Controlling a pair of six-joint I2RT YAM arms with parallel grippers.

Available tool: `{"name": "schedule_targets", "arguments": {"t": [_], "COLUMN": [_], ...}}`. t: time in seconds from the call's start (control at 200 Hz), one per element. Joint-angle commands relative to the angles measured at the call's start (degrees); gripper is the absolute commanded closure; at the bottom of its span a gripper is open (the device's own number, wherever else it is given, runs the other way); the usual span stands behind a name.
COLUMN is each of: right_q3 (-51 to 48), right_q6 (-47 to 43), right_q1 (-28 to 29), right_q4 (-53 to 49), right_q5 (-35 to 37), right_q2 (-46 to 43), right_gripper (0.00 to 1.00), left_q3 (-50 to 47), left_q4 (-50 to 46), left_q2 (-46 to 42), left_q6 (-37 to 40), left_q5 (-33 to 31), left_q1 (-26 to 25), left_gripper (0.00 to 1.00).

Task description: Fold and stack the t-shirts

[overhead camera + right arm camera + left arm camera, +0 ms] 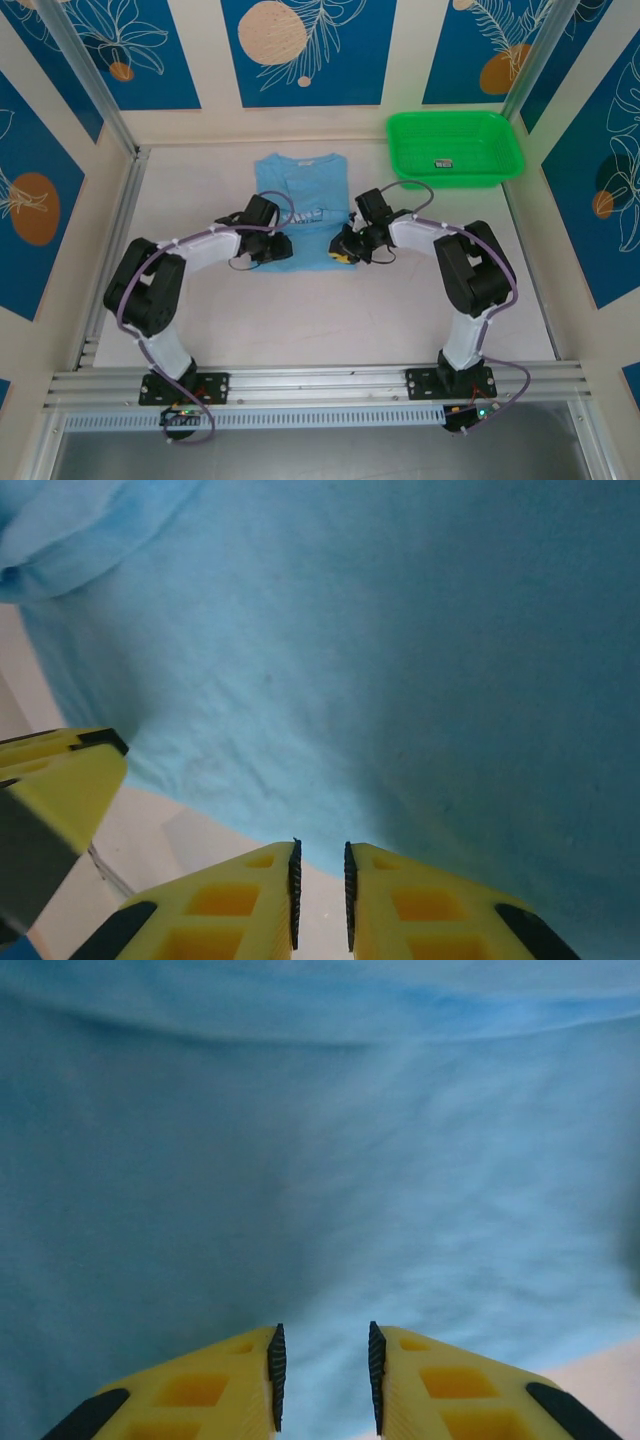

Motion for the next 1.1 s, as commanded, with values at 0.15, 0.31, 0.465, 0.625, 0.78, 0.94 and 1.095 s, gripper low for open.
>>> {"name": "schedule_targets", "arguments": {"t": [0.15, 0.31, 0.465, 0.625, 0.78, 0.94, 1.095], "right_q3": [-7.7, -16.0, -23.4, -27.4, -27.2, -22.4, -14.4], "right_q6": [-0.5, 0.0, 2.7, 5.8, 6.4, 4.3, 0.4], "right_q1": [4.0, 8.9, 15.8, 19.6, 20.6, 19.8, 19.2], "right_q4": [1.2, 0.4, -0.9, -3.2, -5.2, -7.7, -8.9], "right_q5": [3.4, 7.2, 12.0, 15.1, 16.2, 18.6, 19.5], "right_q2": [-0.7, -7.7, -15.8, -22.9, -30.1, -30.4, -21.8], "right_gripper": [0.79, 0.79, 0.77, 0.71, 0.69, 0.75, 0.83], "left_q3": [-9.1, -17.9, -27.2, -31.9, -31.0, -25.5, -20.9], "left_q4": [1.1, -1.7, -3.0, -8.4, -14.3, -16.3, -12.9], "left_q2": [-1.9, -11.5, -23.2, -33.4, -44.8, -46.2, -38.0], "left_q6": [-1.5, -2.6, -6.8, -8.9, -9.3, -7.3, -6.1], "left_q5": [-0.8, -4.0, -5.6, -7.3, -7.9, -9.2, -11.1], "left_q1": [-1.8, -5.6, -9.1, -11.0, -11.0, -10.8, -10.4], "left_gripper": [0.71, 0.69, 0.67, 0.66, 0.65, 0.64, 0.65]}}
